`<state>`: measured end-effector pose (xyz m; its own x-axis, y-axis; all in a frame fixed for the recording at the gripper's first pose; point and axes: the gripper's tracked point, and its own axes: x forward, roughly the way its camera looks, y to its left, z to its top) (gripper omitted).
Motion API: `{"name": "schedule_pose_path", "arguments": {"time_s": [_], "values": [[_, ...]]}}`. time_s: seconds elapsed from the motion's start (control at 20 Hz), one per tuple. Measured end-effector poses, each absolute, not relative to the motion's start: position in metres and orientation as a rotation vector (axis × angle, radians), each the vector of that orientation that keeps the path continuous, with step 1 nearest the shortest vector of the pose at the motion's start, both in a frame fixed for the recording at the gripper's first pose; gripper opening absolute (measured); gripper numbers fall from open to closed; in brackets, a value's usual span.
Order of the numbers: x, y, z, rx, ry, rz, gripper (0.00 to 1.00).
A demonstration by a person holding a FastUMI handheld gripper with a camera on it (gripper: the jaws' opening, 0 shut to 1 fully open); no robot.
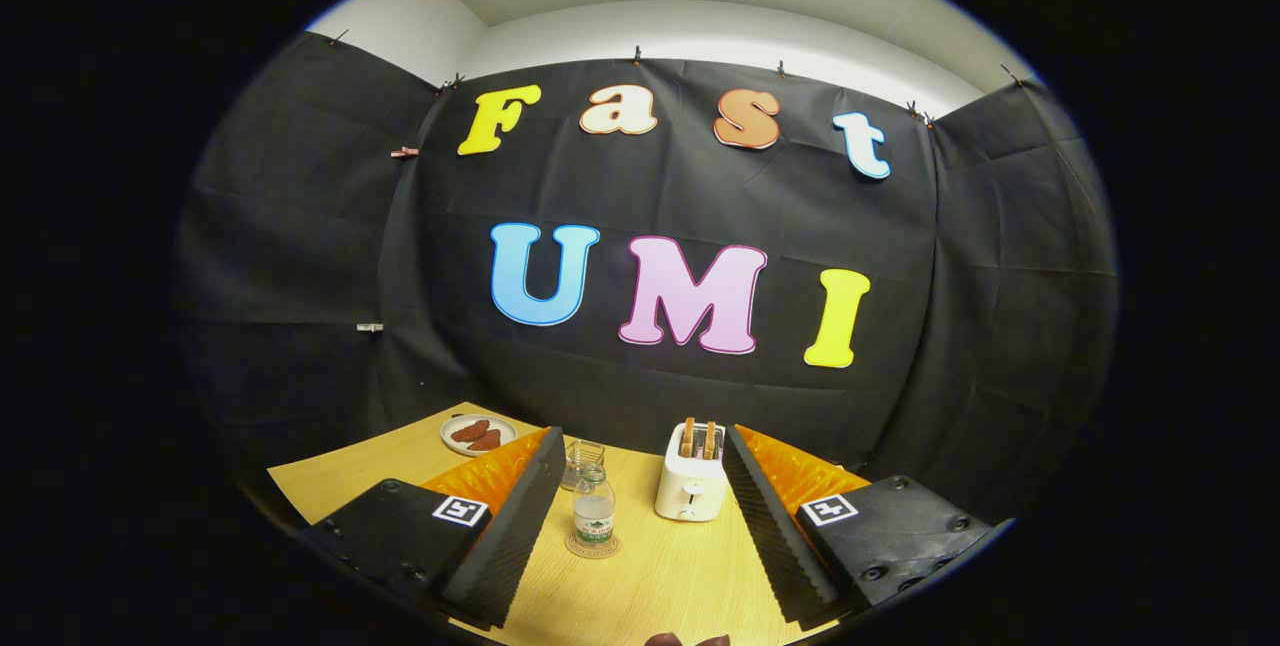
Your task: Take the bottle from table, then pour the juice into the cup, finally place the bottle on the coaster
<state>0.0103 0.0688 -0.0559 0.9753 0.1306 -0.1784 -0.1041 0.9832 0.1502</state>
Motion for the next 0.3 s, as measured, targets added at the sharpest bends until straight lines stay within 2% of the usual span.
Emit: {"name": "schedule_pose_path", "arguments": {"time_s": [0.3], "values": [[0.0107, 0.0708, -0.0579, 0.142, 0.197, 0.123, 0.97]]}}
